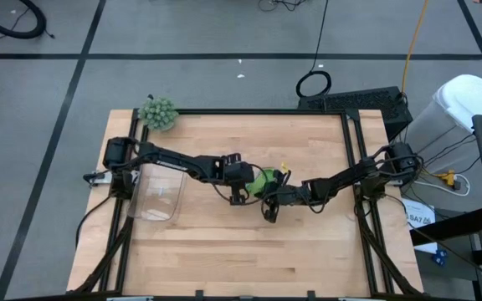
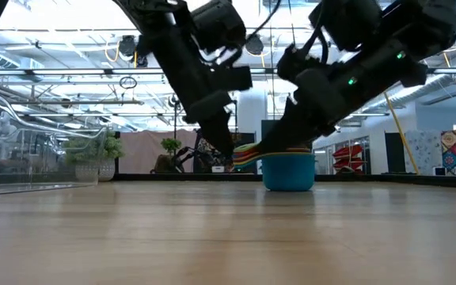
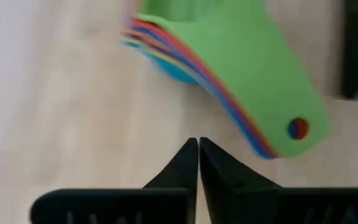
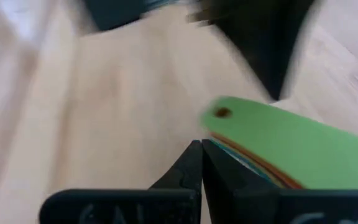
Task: Nest measuring cups in basket
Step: Put the stacked measuring cup into the transparent bin
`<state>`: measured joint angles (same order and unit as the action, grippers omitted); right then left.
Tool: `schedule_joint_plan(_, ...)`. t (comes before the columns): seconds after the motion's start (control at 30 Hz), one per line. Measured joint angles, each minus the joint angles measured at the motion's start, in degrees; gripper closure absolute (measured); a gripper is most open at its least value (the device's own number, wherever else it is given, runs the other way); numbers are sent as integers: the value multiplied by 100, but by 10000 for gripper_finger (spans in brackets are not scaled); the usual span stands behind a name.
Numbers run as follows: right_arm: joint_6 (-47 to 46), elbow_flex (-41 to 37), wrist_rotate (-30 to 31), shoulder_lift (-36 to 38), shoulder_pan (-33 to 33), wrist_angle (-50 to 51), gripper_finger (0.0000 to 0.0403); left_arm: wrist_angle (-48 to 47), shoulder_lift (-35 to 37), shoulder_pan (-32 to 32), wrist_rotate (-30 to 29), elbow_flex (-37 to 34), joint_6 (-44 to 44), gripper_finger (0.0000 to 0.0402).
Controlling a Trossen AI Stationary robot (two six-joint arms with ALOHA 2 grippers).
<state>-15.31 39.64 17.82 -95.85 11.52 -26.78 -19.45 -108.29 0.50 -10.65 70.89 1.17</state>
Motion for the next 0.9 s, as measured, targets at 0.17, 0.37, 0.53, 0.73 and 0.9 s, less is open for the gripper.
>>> schedule_joint_plan(0.17, 549, -1, 38, 458, 344, -88, 403, -496, 656, -62, -594, 0, -155, 360)
schedule_joint_plan(0.37, 793, 0, 982, 1648, 888, 1003, 403, -87, 1338, -455, -117, 0, -610, 321)
schedule_joint_plan(0.53, 583, 0, 1710, 2738, 1321, 2427, 403, 296, 1349, -908, -347, 0, -474, 234)
schedule_joint_plan(0.73, 242, -3, 1855, 3462, 1685, 3279, 373, 318, 1212, -850, -848, -2, -863, 92)
schedule_joint_plan(0.9, 115, -158, 1858, 3523, 1791, 3316, 316, 329, 875, -533, -417, 2, -1505, 9)
